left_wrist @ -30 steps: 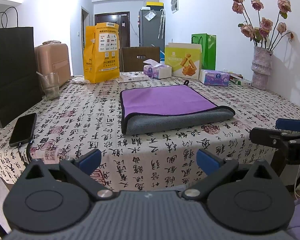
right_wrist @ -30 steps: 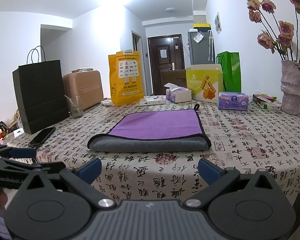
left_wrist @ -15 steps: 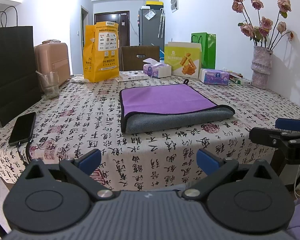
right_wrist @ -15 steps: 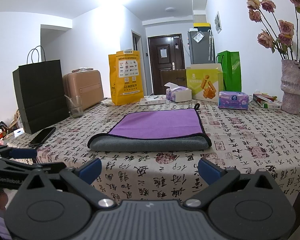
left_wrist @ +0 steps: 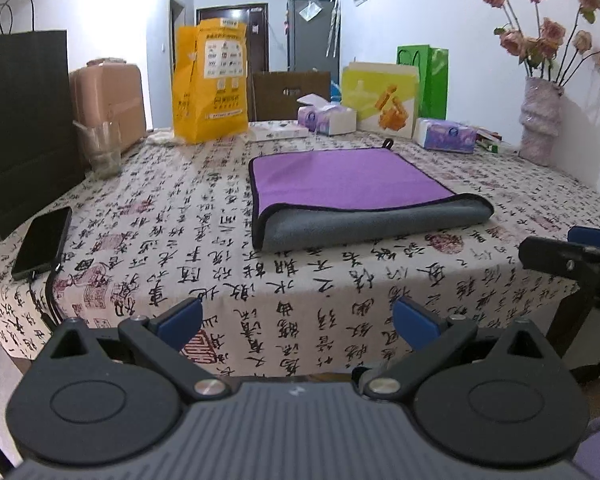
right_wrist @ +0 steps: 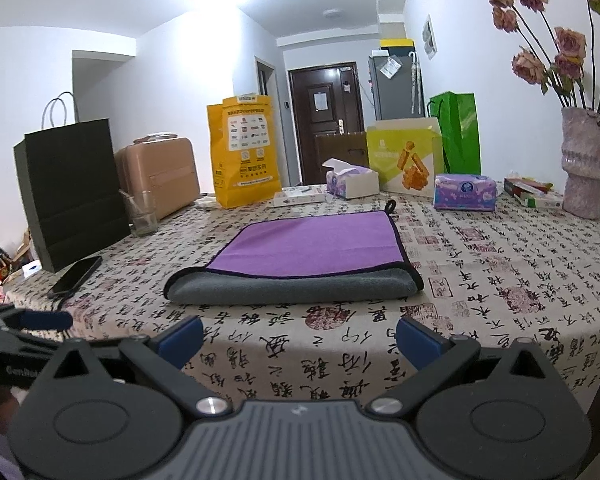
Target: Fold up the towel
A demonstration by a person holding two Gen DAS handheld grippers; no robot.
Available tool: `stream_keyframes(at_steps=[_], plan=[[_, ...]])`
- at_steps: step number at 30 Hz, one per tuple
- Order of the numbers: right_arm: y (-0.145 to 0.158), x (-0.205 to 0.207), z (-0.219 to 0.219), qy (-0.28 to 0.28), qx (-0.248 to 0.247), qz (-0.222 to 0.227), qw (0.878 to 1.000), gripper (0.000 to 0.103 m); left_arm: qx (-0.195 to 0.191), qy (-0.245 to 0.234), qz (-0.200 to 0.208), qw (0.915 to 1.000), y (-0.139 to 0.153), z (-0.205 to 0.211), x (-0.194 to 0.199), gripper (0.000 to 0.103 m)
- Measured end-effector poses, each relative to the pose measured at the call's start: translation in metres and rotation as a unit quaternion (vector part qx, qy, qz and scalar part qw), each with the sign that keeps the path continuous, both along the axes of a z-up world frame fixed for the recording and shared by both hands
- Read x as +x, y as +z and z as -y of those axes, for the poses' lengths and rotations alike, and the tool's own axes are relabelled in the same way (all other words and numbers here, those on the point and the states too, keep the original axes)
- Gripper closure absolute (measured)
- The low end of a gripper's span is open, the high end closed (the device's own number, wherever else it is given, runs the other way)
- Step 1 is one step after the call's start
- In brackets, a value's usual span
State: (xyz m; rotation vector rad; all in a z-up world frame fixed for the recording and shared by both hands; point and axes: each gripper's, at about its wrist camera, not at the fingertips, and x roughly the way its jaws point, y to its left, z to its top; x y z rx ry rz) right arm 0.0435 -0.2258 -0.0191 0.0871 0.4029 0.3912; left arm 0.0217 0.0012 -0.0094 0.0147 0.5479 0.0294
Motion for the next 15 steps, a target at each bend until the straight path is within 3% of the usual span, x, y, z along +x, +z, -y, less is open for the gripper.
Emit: stream_keyframes(at_steps=[15], plan=[[0.004,0.046,0.018,-0.031,0.015,-0.018,0.999,0.0,-0.006,0.0,-0.003,1.0,0.014,-0.006,0.052,0.0]])
